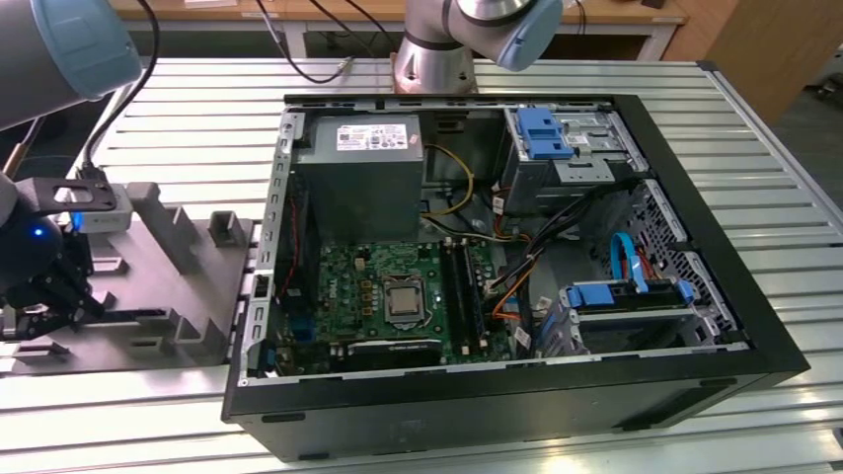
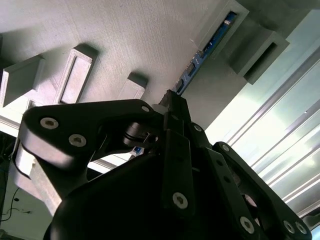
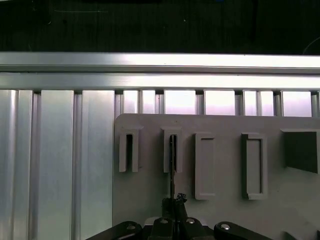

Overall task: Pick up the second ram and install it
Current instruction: 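Pick up the second ram and move it above second insertion slot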

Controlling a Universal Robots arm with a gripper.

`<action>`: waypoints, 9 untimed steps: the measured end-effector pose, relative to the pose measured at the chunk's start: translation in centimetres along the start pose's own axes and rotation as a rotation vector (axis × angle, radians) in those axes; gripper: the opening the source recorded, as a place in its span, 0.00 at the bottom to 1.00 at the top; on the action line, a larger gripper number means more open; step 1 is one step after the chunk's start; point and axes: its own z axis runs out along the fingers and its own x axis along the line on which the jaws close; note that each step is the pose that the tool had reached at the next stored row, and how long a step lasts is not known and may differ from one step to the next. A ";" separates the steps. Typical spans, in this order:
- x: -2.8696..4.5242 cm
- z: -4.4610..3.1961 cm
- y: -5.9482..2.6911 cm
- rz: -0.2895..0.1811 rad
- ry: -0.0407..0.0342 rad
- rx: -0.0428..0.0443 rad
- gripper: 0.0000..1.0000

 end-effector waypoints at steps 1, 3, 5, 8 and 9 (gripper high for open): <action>0.00 0.00 0.00 0.000 0.0000 0.0000 0.12; 0.00 -0.01 0.00 0.000 0.0000 0.0000 0.12; 0.00 -0.02 0.00 0.000 0.0000 0.0001 0.12; 0.00 -0.06 0.00 0.000 0.0001 0.0000 0.12; 0.00 -0.15 0.01 0.000 0.0004 -0.0005 0.12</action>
